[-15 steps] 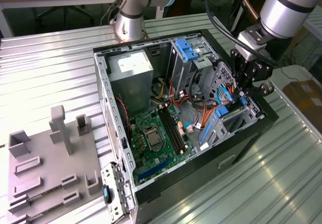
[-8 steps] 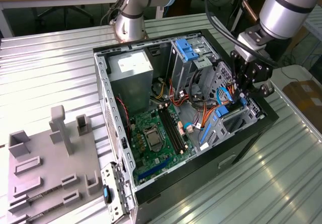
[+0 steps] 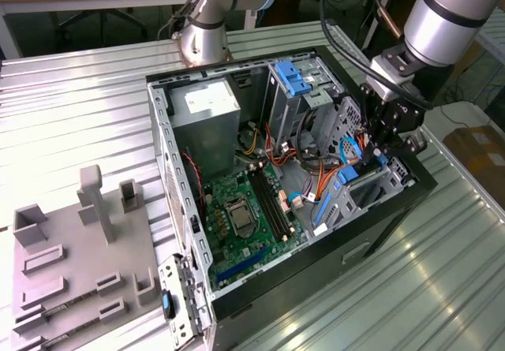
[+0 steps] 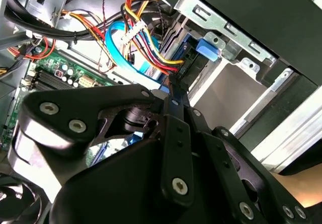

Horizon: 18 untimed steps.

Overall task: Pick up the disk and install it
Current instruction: 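Insert the second disk wire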

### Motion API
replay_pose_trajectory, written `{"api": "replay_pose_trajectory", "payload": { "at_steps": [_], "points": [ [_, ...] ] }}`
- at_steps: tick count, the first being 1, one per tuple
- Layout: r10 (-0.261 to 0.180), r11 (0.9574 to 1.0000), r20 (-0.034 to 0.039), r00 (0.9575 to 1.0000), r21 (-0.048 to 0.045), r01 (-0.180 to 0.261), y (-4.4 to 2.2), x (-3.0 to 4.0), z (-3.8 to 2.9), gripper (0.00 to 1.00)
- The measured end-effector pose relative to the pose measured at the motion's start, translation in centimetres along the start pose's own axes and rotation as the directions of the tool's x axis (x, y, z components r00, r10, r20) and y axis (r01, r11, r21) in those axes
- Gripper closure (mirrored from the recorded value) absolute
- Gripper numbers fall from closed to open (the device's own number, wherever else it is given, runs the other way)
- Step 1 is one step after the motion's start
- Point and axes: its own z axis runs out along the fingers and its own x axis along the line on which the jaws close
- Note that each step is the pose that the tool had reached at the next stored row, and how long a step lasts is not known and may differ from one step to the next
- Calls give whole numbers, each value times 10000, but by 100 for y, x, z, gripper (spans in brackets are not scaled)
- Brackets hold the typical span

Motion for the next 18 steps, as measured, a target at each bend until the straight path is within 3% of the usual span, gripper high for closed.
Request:
{"api": "replay_pose_trajectory", "payload": {
  "at_steps": [4,7,9,12,18],
  "points": [
    [4,10000,28,10000,-44,-4,-13,0,0,89],
    [2,10000,16,10000,-45,-2,-21,-3,-108,89],
    [1,10000,22,10000,-48,-1,-36,-3,-112,89],
    [2,10000,24,10000,-53,-2,-112,-1,-100,89],
    [3,10000,25,10000,-52,-3,-114,0,-99,89]
  ]
}}
